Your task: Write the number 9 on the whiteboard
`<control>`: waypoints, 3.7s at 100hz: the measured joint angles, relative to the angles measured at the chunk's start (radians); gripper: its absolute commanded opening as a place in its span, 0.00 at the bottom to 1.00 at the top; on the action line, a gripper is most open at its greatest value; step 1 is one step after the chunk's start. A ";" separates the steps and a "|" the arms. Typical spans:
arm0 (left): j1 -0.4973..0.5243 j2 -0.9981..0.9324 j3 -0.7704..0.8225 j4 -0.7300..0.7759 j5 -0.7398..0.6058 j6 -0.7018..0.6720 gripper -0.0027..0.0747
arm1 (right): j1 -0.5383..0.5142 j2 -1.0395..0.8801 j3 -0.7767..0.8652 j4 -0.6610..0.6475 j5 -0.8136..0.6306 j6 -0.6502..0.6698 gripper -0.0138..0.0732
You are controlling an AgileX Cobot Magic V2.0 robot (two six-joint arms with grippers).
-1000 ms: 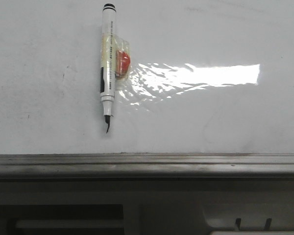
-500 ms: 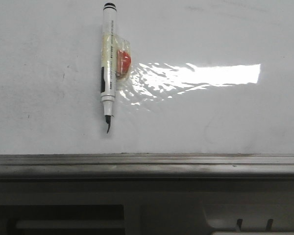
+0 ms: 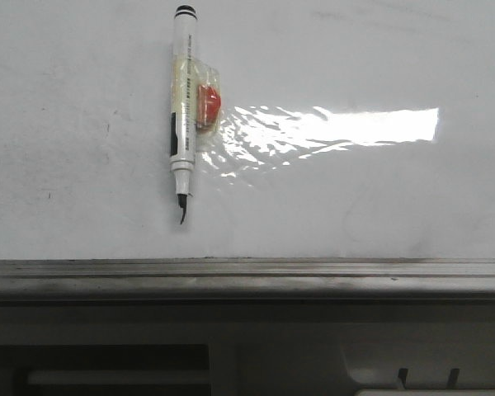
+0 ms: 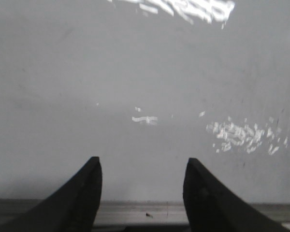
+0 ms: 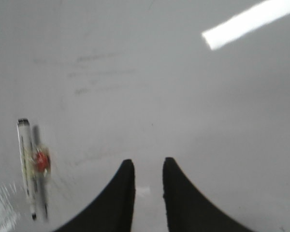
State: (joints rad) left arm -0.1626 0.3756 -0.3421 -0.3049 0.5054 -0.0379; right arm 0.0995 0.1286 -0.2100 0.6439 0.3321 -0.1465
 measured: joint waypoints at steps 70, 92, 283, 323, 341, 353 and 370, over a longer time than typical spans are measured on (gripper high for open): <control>-0.511 0.591 -0.250 -0.397 -0.132 0.330 0.39 | 0.000 0.477 -0.382 -0.255 0.391 -0.005 0.59; -0.598 0.767 -0.314 -0.477 -0.258 0.330 0.39 | 0.000 0.478 -0.382 -0.257 0.391 -0.005 0.59; -0.783 0.726 -0.202 -1.282 -0.004 1.730 0.01 | 0.323 0.835 -0.408 0.759 0.520 -1.340 0.65; -0.784 0.719 -0.201 -1.314 -0.105 1.696 0.16 | 0.366 0.897 -0.408 0.772 0.485 -1.366 0.08; -0.788 0.608 -0.194 -1.327 -0.207 1.640 0.48 | 0.366 0.897 -0.436 0.774 0.473 -1.335 0.08; -0.788 0.476 -0.175 -1.348 -0.273 1.604 0.50 | 0.366 0.897 -0.506 0.536 0.533 -1.137 0.08; -0.788 0.286 -0.086 -1.354 -0.320 1.527 0.50 | 0.367 0.898 -0.710 0.182 0.683 -0.799 0.08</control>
State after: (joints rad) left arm -0.9502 0.6613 -0.4282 -1.6593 0.1856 1.4895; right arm 0.4661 1.0269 -0.9204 0.8256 1.0153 -0.9451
